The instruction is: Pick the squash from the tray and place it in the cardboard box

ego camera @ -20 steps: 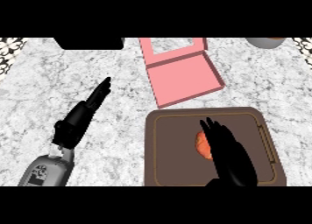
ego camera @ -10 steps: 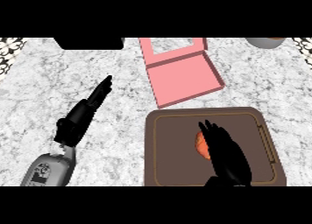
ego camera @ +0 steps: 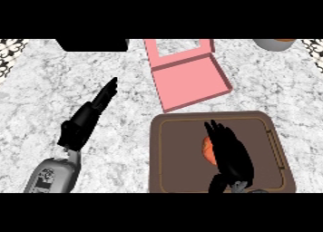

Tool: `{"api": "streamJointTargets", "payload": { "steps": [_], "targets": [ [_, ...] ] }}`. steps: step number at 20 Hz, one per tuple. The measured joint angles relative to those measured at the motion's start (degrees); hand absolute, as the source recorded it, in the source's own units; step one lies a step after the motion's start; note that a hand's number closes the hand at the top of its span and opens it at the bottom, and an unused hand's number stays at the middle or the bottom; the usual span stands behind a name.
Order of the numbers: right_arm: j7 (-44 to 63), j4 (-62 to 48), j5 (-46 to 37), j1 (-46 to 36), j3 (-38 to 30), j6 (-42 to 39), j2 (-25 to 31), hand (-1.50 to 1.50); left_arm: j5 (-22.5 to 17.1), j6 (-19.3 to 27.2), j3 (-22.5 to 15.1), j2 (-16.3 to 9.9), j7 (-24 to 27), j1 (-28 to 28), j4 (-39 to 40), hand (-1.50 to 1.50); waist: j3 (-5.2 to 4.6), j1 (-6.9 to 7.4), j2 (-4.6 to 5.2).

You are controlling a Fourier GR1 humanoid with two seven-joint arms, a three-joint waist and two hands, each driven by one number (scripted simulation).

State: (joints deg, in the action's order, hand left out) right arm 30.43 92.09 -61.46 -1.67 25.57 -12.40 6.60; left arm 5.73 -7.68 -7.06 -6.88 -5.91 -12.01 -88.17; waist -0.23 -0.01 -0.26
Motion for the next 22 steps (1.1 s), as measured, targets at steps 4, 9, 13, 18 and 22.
{"api": "streamJointTargets", "payload": {
  "steps": [4, 9, 13, 18, 22],
  "targets": [
    [-1.78, -3.04, -0.65, -0.61, -1.1, 1.59, -0.33, 1.5, -0.07, -1.01, 0.65, -0.18, 0.58, 1.3, -0.81, 0.0, -0.26, 0.05, -0.26],
    [-4.45, -4.36, -1.39, -0.97, -1.64, 2.34, 0.45, 1.5, 0.27, -1.31, 1.02, 0.39, 0.53, 1.0, -0.44, 0.0, -0.5, 0.04, -0.58],
    [-6.9, -5.34, -2.9, -1.65, -1.41, 3.95, 1.08, 1.5, 1.67, -0.56, 0.14, 1.48, 1.18, 1.87, -0.52, 0.0, -0.55, 0.01, -0.6],
    [-15.95, -6.35, -2.89, -6.28, 3.51, 0.9, 2.88, 1.5, 1.04, -1.81, 0.7, 0.67, 2.06, 1.83, -0.3, 0.0, -0.37, 0.75, -0.14],
    [-21.92, -7.31, -3.83, -10.51, 6.44, 0.96, 2.66, 1.5, 1.85, -1.19, 0.47, 1.26, 2.17, 1.31, 0.4, 0.0, -0.14, 0.55, 0.07]
  ]
}}
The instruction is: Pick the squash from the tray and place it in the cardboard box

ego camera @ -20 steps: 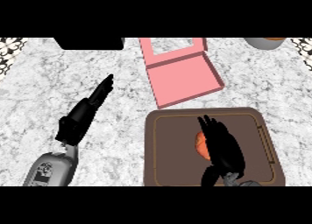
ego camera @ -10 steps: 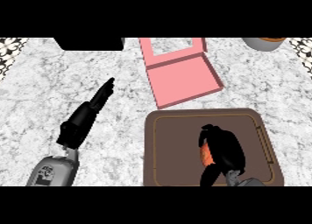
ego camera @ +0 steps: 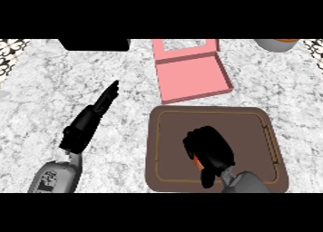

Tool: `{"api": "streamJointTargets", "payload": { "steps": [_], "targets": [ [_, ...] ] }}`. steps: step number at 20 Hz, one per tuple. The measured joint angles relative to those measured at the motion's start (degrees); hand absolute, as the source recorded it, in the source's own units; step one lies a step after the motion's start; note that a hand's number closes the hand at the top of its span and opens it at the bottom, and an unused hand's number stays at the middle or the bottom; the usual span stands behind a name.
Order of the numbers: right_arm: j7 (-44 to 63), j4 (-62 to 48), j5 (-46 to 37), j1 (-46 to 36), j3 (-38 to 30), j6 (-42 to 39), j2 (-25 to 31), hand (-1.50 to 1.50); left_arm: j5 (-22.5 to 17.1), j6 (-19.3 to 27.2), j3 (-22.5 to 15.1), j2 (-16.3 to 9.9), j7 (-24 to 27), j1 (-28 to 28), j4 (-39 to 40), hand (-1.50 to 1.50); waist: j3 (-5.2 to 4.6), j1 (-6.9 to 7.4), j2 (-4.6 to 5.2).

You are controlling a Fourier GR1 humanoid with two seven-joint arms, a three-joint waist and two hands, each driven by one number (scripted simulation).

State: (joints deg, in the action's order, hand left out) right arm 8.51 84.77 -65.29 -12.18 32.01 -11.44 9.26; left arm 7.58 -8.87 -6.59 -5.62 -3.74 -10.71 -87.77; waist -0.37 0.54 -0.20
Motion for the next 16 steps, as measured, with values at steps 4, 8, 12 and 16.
{"api": "streamJointTargets", "payload": {
  "steps": [4, 8, 12, 16],
  "targets": [
    [-2.37, 1.75, -2.6, -1.05, 0.55, 4.28, 0.05, 1.5, 0.47, 0.36, 0.65, 0.17, -0.03, -1.33, 1.34, 0.0, 0.18, -0.43, 0.08],
    [-3.24, 8.0, -3.33, -0.75, -0.59, 5.68, 0.95, 1.5, -0.17, -0.18, 1.15, 0.13, -0.44, -0.47, 0.6, 0.0, 0.3, -0.62, 0.07],
    [-2.34, 19.24, -1.27, -0.02, -1.75, -0.16, 1.73, 1.5, 0.05, -0.04, 1.44, 0.19, -0.73, -0.4, 0.14, 0.0, 0.33, -0.85, 0.03],
    [-0.94, 31.03, 2.52, 0.97, -2.78, -6.51, 1.44, 1.5, 0.32, 0.1, 1.33, 0.75, -0.31, -0.78, 0.94, 0.0, 0.34, -1.06, 0.0]
  ]
}}
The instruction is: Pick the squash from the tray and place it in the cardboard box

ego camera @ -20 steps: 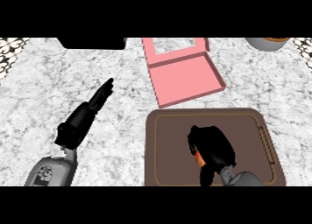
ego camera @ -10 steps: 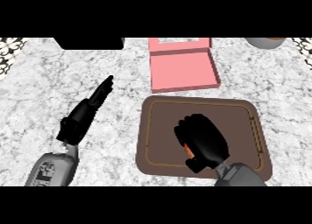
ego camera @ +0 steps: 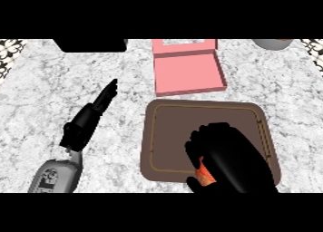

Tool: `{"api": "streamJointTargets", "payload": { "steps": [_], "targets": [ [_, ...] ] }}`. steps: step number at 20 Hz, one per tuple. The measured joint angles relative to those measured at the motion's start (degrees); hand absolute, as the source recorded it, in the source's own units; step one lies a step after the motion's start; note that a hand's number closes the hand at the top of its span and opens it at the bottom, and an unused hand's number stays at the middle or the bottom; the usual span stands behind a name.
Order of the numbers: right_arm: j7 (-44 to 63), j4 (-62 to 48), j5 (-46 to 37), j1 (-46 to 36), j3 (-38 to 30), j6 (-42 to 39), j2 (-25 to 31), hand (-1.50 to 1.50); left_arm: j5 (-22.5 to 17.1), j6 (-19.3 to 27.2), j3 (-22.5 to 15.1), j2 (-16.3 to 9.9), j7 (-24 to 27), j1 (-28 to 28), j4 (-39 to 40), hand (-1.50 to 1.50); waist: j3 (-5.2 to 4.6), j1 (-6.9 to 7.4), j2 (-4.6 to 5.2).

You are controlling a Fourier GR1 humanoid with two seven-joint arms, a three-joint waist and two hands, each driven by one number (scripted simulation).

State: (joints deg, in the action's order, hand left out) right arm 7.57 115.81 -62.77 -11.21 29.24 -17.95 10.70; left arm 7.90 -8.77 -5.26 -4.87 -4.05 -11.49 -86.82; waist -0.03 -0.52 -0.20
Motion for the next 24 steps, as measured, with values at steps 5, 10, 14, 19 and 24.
{"api": "streamJointTargets", "payload": {
  "steps": [5, 10, 14, 19, 24],
  "targets": [
    [5.07, 11.65, 3.9, 0.15, -2.73, -5.91, -2.88, 1.5, -0.9, -1.36, 0.81, -1.12, -0.91, 0.85, -2.03, 0.0, 0.01, 0.19, 0.0],
    [10.12, 16.03, 9.42, -3.64, -10.31, -11.93, -6.19, 1.5, -0.45, -1.32, 1.08, -0.98, -0.15, 0.73, -1.49, 0.0, 0.0, 0.38, 0.1],
    [13.77, 14.49, 11.24, -10.09, -15.32, -14.45, -7.84, 1.5, -0.32, -1.94, 1.01, -0.95, 0.12, 0.92, -1.58, 0.0, 0.01, 0.54, 0.15],
    [15.16, 7.7, 11.65, -17.71, -20.39, -13.81, -8.85, 1.5, 0.05, -1.77, 0.98, -0.05, -0.24, -0.13, -0.53, 0.0, 0.01, 0.67, 0.2],
    [15.45, -1.98, 12.35, -25.86, -24.09, -11.24, -9.64, 1.5, 0.21, -1.86, 1.37, 0.02, -0.4, -0.32, -0.76, 0.0, 0.01, 0.83, 0.22]
  ]
}}
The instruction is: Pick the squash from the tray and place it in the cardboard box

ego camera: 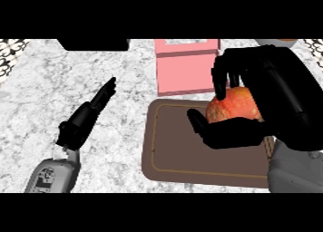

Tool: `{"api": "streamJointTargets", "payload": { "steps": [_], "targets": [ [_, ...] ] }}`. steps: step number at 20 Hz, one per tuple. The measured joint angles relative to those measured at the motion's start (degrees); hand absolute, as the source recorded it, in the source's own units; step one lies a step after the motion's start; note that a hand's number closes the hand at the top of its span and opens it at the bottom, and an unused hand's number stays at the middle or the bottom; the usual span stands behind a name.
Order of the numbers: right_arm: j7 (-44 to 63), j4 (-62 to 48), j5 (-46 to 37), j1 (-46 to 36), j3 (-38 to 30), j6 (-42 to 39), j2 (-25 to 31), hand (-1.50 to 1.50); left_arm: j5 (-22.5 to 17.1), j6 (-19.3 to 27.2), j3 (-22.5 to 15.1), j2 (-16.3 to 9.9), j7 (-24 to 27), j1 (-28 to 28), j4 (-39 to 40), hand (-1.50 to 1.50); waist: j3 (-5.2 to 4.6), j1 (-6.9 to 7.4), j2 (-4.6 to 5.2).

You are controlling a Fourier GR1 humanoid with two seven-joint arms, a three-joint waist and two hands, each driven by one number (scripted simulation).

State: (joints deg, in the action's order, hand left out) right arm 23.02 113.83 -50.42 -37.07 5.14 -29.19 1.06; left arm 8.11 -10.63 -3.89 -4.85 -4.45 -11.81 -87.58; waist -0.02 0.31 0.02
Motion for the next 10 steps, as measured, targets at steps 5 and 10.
{"api": "streamJointTargets", "payload": {
  "steps": [5, 10],
  "targets": [
    [-1.33, -10.11, 0.11, -5.92, -2.47, 4.52, -0.37, 1.5, 0.36, -0.49, -0.51, 0.02, -0.02, 1.58, -1.28, 0.0, 0.0, 0.15, 0.02],
    [-3.75, -19.56, -2.24, -9.82, -3.64, 9.42, 0.8, 1.5, 0.82, -0.37, -0.89, 0.53, 0.03, 1.89, -1.77, 0.0, 0.0, 0.19, 0.05]
  ]
}}
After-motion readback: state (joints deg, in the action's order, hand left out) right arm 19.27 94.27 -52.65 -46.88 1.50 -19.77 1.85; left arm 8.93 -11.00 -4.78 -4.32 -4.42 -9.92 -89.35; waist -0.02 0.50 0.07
